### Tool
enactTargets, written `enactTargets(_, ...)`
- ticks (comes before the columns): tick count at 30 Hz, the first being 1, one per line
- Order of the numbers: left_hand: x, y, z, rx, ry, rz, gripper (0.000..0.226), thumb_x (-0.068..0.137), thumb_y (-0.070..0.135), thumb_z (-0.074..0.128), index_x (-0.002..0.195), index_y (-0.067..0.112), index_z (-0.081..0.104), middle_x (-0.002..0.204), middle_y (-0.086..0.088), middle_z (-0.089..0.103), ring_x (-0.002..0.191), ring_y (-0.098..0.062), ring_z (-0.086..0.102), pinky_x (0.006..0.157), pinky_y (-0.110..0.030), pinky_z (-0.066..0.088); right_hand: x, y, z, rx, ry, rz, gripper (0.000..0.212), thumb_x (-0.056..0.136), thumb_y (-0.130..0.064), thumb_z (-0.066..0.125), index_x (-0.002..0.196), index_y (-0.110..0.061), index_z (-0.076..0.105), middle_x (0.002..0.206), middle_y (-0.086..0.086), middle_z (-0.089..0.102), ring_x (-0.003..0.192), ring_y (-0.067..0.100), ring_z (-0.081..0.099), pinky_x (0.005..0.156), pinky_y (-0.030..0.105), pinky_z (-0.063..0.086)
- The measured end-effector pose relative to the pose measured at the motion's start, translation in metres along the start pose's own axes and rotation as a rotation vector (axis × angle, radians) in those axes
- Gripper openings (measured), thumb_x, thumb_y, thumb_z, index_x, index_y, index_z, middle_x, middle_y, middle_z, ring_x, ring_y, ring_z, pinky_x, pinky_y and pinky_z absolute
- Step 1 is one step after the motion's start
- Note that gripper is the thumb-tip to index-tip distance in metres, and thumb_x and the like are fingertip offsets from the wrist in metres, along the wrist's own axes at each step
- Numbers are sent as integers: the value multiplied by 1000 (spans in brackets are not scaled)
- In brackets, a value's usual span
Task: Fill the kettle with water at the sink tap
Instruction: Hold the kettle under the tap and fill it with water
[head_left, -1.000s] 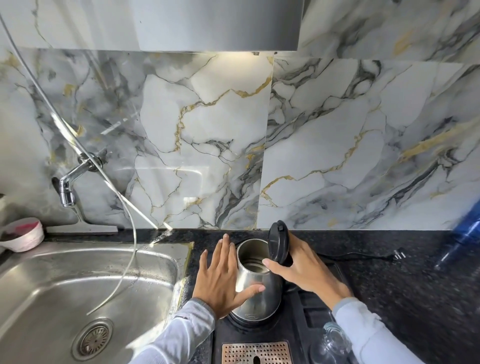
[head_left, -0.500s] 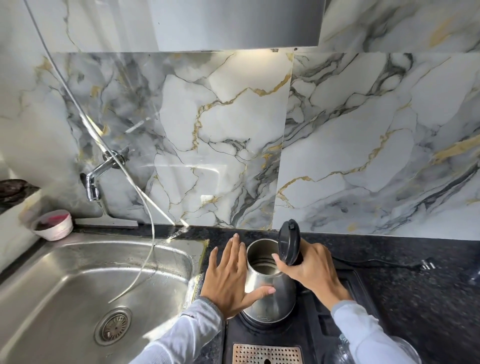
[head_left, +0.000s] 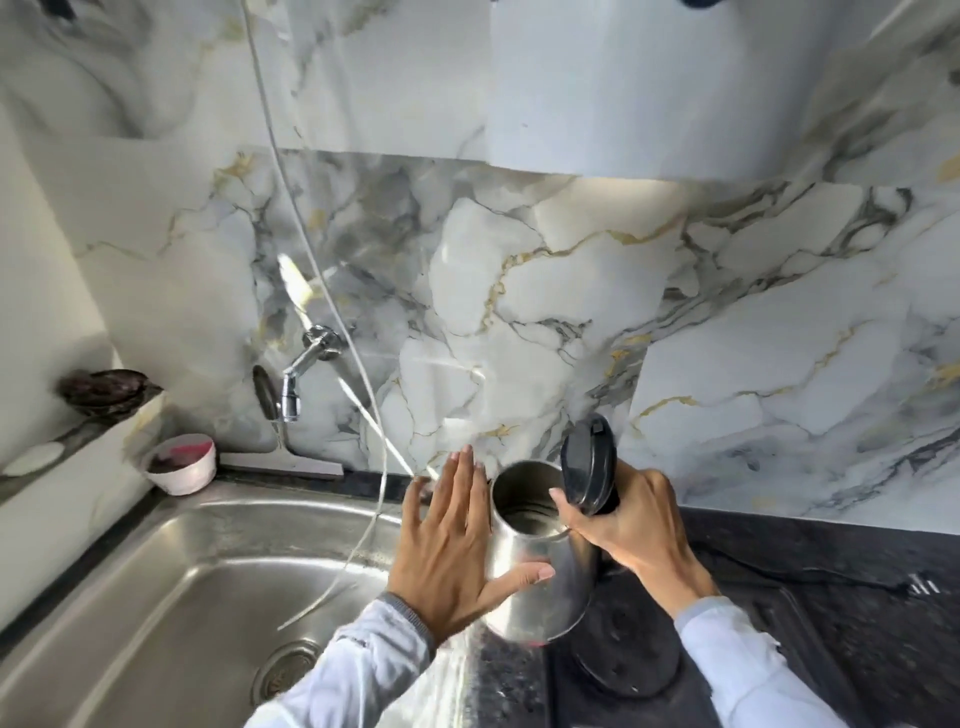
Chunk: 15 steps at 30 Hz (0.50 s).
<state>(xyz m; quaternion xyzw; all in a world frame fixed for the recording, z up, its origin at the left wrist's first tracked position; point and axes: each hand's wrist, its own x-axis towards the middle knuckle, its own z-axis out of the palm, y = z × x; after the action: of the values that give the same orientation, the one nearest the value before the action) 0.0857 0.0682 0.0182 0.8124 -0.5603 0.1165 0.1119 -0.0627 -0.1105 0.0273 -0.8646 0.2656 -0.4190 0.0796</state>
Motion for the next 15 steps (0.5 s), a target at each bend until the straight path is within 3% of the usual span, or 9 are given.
enactTargets(3,-13,-52,-5,17,-11,-25,123,74,97,27,146,-2,42,162,-20,29,149,-34,30,113,-66,36,7,-43,37,0,-16,14,55,66,-73,64,68,-18,68,56,4,72,59,29,72,49,27,53)
enactTargets(6,-27,-112,-8,16,-19,-37,121,74,96,29,145,-1,45,160,-20,34,147,-35,33,107,-72,40,11,-87,80,-14,-5,-15,57,65,-73,64,67,-16,69,57,4,73,60,27,72,47,25,49)
enactTargets(11,-45,-197,0,52,-55,-84,120,70,97,37,141,0,52,155,-18,42,143,-37,39,108,-72,34,17,-145,148,44,-91,25,59,67,-75,65,75,-17,71,65,4,76,66,28,75,61,36,61)
enactTargets(15,-52,-245,7,72,-104,-127,118,75,97,26,139,1,54,154,-16,45,139,-41,43,92,-78,47,21,-174,190,68,-101,11,58,65,-75,67,74,-18,70,64,2,76,64,26,75,58,31,59)
